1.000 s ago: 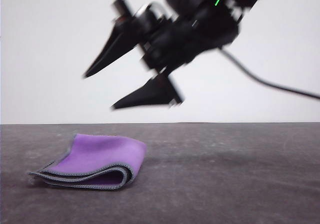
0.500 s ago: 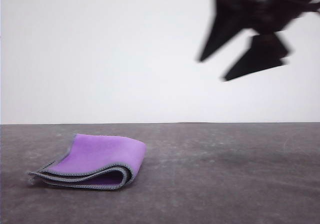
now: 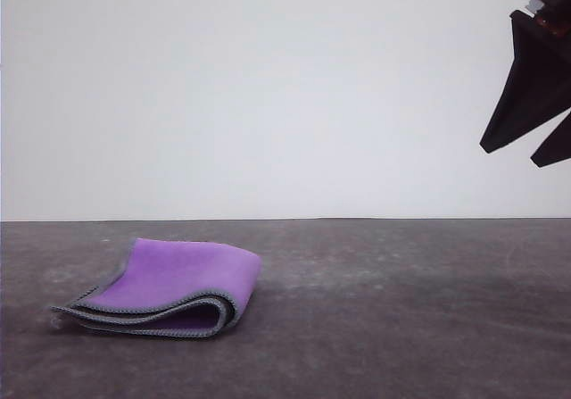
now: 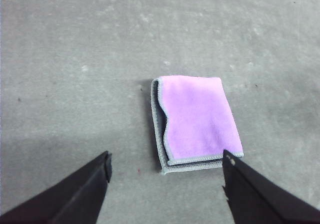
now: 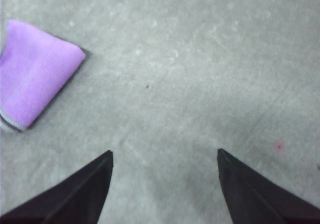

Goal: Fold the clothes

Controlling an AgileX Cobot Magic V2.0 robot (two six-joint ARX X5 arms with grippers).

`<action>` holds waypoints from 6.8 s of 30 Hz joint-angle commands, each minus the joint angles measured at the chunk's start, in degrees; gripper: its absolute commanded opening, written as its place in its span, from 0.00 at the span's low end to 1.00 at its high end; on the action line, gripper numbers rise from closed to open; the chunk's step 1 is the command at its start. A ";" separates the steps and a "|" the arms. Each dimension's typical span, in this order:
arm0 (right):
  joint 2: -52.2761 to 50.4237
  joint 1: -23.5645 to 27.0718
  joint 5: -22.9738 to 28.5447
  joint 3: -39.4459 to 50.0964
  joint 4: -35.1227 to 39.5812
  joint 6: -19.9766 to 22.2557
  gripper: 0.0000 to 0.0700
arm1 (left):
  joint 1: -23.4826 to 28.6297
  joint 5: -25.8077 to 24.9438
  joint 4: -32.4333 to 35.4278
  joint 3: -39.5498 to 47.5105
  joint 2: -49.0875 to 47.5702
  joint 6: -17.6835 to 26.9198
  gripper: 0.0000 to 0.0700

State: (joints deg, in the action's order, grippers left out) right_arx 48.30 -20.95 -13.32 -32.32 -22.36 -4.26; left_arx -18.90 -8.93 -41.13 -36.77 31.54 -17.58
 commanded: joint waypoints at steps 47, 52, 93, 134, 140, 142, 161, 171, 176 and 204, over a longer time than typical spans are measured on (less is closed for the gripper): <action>0.25 -0.28 -0.14 -0.42 16.72 0.41 0.02 | 16.48 0.78 27.15 33.71 -29.48 13.98 0.00; 0.27 -0.28 -0.14 -0.46 18.21 0.42 0.02 | 16.93 5.67 29.48 35.18 -31.38 14.86 0.00; -29.33 16.66 13.79 21.08 13.66 4.22 0.02 | 16.98 7.58 31.78 36.06 -31.38 14.99 0.00; -48.09 21.51 13.77 31.62 13.32 2.81 0.02 | 17.00 7.63 31.81 36.06 -31.36 14.99 0.00; -48.09 21.51 13.77 31.61 13.33 2.81 0.02 | 17.00 7.61 31.81 36.06 -31.36 14.99 0.00; -48.09 21.51 13.77 31.63 13.32 2.81 0.02 | 17.00 7.63 31.81 36.06 -31.36 14.99 0.00; -48.09 21.51 13.77 31.62 13.32 2.81 0.02 | 17.00 7.62 31.81 36.06 -31.36 14.99 0.00; -48.09 21.51 13.77 31.63 13.32 2.81 0.02 | 17.00 7.63 31.81 36.06 -31.36 14.99 0.00; -48.09 21.51 13.77 31.61 13.32 2.81 0.02 | 17.00 7.63 31.81 36.06 -31.36 14.99 0.00; -48.09 21.51 13.77 31.63 13.32 2.81 0.02 | 17.00 7.63 31.81 36.06 -31.36 14.99 0.00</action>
State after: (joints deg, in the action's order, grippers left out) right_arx 0.25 0.49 0.25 -0.95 -9.63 -0.51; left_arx -1.93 -1.39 -10.07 -1.87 0.25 -3.38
